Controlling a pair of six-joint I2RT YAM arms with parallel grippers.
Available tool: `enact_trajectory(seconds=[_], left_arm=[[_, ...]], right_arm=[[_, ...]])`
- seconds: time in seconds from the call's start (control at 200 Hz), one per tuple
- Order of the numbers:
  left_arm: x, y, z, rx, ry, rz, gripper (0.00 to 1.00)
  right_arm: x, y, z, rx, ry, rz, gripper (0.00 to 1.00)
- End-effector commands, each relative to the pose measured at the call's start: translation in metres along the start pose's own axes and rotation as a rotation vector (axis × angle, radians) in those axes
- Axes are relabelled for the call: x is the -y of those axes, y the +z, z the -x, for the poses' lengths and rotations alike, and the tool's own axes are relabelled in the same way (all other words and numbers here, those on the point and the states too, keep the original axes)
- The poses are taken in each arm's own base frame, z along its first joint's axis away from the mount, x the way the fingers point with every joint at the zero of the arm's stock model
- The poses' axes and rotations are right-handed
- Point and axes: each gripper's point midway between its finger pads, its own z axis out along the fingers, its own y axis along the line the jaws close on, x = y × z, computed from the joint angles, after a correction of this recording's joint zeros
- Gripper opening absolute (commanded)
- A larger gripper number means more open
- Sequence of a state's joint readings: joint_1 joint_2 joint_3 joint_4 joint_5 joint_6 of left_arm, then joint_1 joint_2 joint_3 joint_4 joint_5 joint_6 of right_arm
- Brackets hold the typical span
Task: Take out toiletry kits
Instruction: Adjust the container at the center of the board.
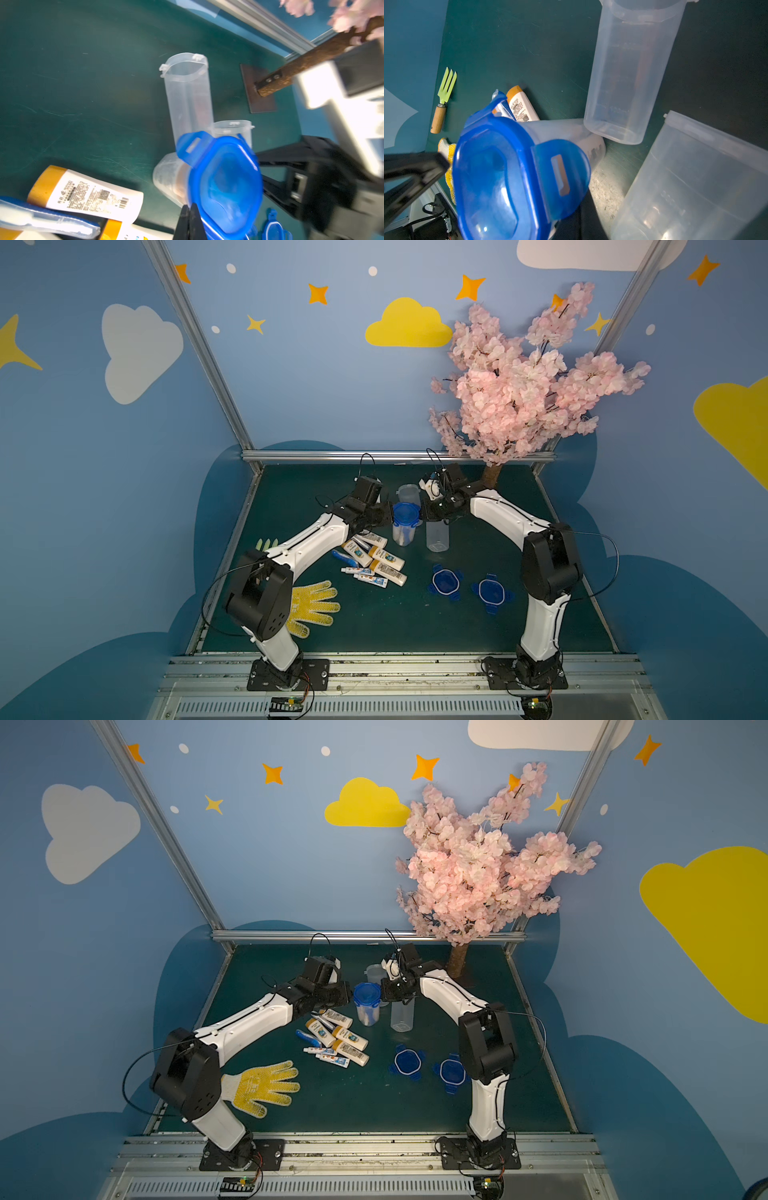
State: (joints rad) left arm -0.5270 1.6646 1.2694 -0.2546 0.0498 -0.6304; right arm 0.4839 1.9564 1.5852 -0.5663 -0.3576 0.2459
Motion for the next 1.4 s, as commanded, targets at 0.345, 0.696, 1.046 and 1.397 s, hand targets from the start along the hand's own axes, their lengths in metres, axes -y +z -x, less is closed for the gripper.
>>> enact_trajectory(seconds=[0.345,0.696,1.046,1.397], left_arm=[[0.025,-0.022,-0.009,-0.001,0.049,-0.034,0.02],[0.051,-0.005,0.019,0.023,0.126,-0.068,0.02],[0.024,0.033,0.009,-0.038,0.083,-0.014,0.02],[0.01,0.05,-0.008,-0.088,0.03,-0.01,0.02]], right_arm=[[0.01,-0.003,0.021,0.028,-0.008,-0.005,0.0],[-0.005,-0.047,-0.01,0.15,0.061,0.179,0.0],[-0.034,-0.052,-0.011,0.229,0.225,0.505,0.32],[-0.032,-0.022,-0.018,0.18,0.317,0.577,0.4]])
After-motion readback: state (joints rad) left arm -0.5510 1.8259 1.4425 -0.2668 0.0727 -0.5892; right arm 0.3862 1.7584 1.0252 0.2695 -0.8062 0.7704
